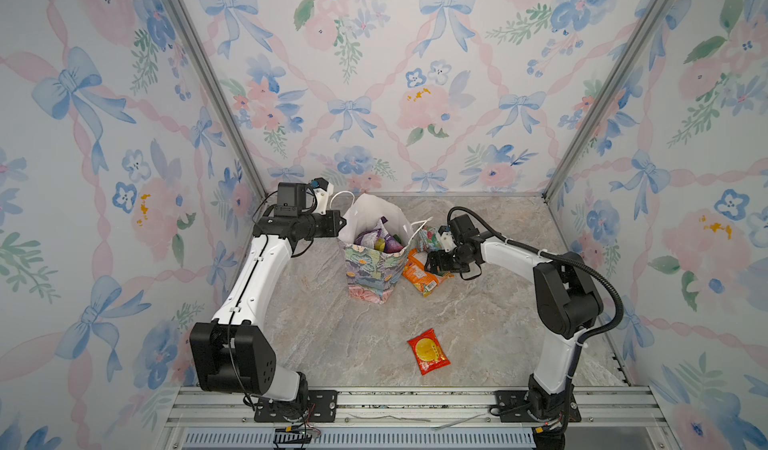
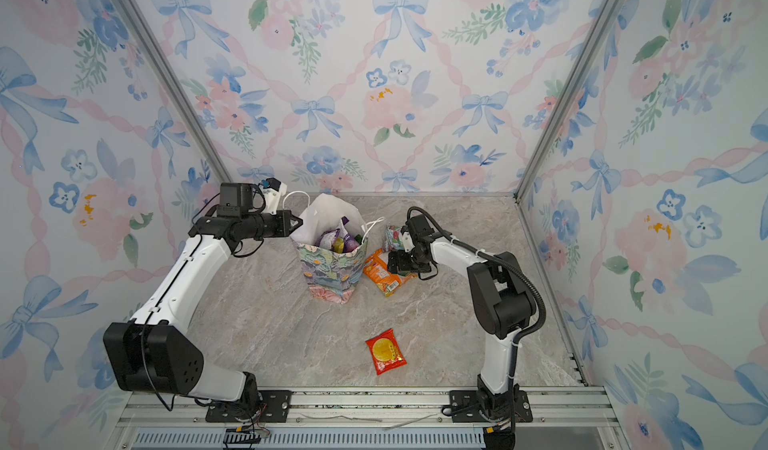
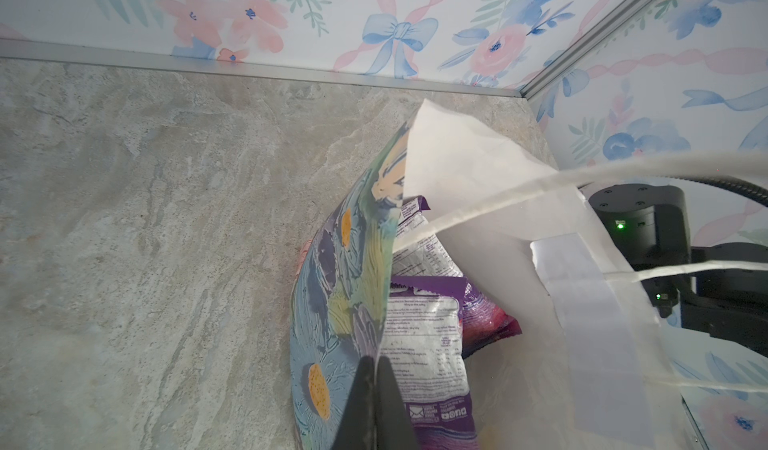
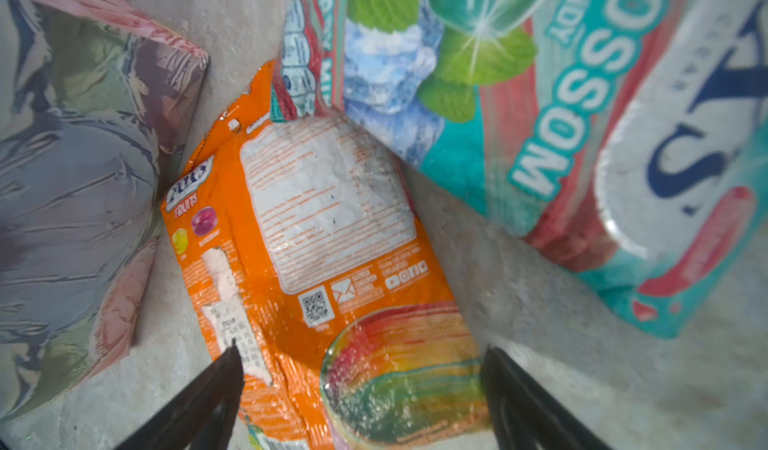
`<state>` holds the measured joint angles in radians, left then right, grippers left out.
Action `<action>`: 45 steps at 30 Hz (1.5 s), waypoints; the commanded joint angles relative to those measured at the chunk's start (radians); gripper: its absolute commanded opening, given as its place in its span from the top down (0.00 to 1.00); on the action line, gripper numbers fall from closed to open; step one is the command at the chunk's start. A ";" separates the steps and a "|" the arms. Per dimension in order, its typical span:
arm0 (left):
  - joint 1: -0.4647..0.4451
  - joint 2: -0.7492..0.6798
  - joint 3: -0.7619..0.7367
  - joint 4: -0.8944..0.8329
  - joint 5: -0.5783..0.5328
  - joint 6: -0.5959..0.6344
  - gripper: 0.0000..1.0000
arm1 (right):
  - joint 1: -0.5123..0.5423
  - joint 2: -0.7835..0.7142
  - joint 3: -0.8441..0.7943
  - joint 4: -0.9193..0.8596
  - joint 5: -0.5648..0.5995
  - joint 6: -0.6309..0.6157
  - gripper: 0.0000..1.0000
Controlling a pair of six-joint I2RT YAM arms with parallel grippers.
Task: Place the snacks into the paper bag
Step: 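Lower the right gripper onto the orange FOX'S packet and close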
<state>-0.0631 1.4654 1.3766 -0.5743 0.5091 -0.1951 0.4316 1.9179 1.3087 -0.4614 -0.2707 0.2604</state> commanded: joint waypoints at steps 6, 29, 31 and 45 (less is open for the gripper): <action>-0.004 0.015 -0.025 -0.027 -0.018 0.014 1.00 | 0.083 -0.162 -0.145 0.015 -0.064 0.099 0.09; -0.004 0.011 -0.025 -0.027 -0.017 0.012 1.00 | 0.024 -0.090 -0.163 0.133 -0.127 0.138 0.27; -0.004 0.011 -0.025 -0.027 -0.017 0.013 1.00 | 0.032 -0.084 -0.167 0.142 -0.129 0.141 0.28; -0.004 0.008 -0.025 -0.027 -0.015 0.014 1.00 | 0.007 -0.181 -0.183 0.082 -0.062 0.111 0.29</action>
<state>-0.0631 1.4654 1.3762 -0.5739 0.5091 -0.1951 0.4591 1.7885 1.1149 -0.3466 -0.3618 0.3958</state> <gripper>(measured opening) 0.048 0.714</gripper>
